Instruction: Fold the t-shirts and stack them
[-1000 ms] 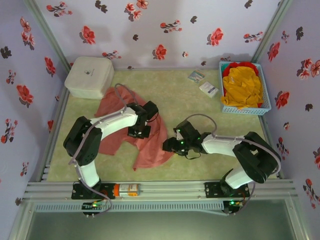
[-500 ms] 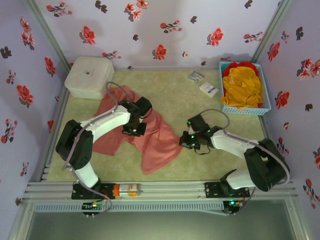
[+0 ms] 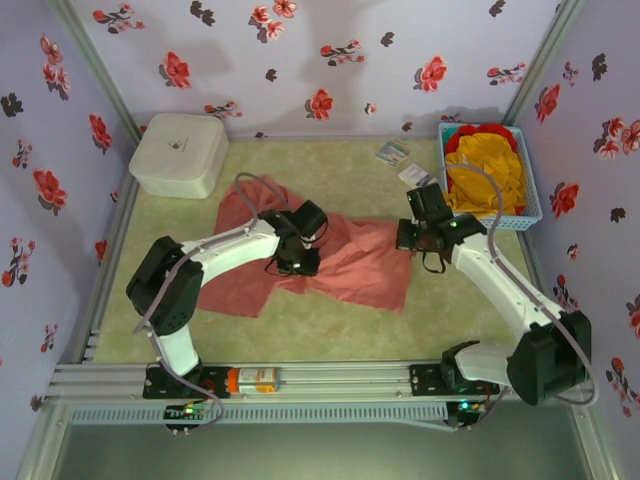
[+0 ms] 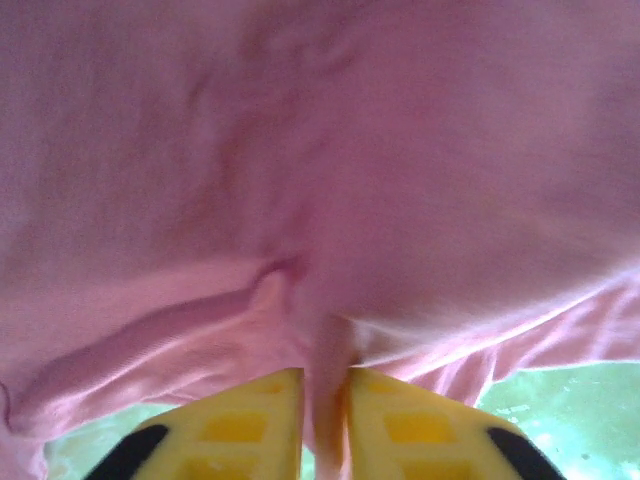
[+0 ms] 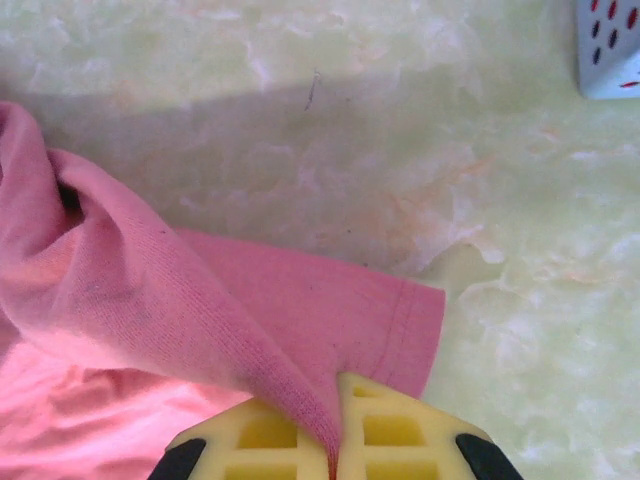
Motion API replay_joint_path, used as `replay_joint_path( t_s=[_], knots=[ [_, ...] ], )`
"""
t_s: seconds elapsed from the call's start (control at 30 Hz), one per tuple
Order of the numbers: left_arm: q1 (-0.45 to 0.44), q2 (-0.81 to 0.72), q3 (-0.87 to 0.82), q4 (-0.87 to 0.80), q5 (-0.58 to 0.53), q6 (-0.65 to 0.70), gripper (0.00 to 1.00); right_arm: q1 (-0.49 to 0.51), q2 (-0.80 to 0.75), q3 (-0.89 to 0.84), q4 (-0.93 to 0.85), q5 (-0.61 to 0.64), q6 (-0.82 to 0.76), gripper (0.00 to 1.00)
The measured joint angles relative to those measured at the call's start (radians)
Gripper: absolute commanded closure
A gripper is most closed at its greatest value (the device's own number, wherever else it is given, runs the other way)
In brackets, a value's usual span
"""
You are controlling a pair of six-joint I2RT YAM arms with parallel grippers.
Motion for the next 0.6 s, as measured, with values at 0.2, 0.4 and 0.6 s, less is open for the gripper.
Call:
replay_joint_path(
  t_s=[0.2, 0.4, 0.6],
  knots=[
    [0.080, 0.013, -0.027, -0.013, 0.024, 0.026, 0.48, 0.045, -0.073, -0.156, 0.015, -0.038, 0.004, 0.92],
    [0.320, 0.013, 0.158, -0.076, 0.029, 0.133, 0.43, 0.085, -0.072, -0.235, 0.019, -0.069, 0.034, 0.74],
    [0.520, 0.159, 0.480, -0.121, 0.022, 0.219, 0.40, 0.085, -0.019, -0.228, 0.031, -0.082, 0.049, 0.46]
  ],
)
